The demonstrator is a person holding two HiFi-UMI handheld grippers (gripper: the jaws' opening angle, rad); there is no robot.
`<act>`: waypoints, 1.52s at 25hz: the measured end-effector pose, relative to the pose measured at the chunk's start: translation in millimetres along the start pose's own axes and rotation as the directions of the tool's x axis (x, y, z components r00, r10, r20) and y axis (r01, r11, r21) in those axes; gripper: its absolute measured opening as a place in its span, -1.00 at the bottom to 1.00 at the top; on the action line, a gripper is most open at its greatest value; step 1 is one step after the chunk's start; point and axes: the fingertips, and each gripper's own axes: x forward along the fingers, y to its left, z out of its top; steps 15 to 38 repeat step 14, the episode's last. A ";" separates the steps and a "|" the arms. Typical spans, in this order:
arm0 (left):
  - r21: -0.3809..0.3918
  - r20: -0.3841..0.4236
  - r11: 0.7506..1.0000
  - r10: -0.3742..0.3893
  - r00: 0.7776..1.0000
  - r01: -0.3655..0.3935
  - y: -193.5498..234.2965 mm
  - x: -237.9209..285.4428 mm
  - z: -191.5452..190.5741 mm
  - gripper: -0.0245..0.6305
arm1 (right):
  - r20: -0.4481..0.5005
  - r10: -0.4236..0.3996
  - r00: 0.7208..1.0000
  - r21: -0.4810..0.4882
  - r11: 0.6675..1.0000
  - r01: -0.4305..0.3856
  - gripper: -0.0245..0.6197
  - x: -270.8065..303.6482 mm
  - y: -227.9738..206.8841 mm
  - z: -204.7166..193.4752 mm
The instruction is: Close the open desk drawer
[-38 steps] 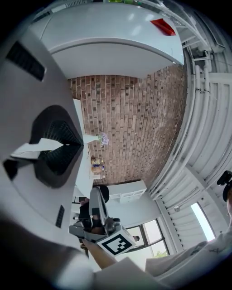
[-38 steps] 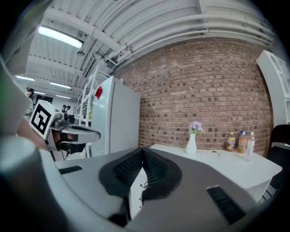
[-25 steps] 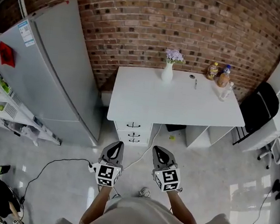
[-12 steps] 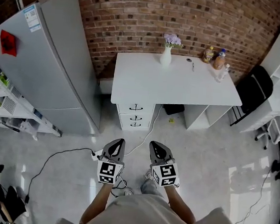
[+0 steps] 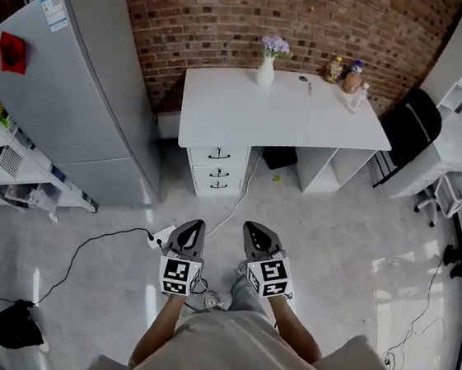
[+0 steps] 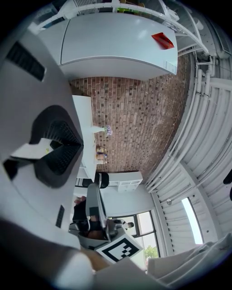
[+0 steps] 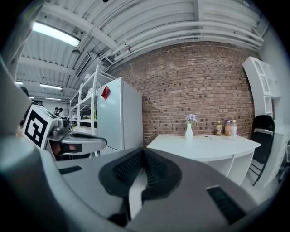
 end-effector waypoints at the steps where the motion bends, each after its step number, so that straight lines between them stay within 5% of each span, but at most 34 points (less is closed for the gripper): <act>1: 0.000 -0.001 1.000 0.002 1.000 -0.002 -0.7 -2.0 -0.9 -0.89 | 0.001 -0.001 1.000 0.001 1.000 0.001 -0.87 -1.7 0.8 -0.6; 38: -0.014 0.001 1.000 0.001 1.000 -0.001 -2.3 -13.5 -2.4 -0.89 | -0.007 -0.014 1.000 0.006 1.000 0.014 -0.87 -8.0 12.6 -5.8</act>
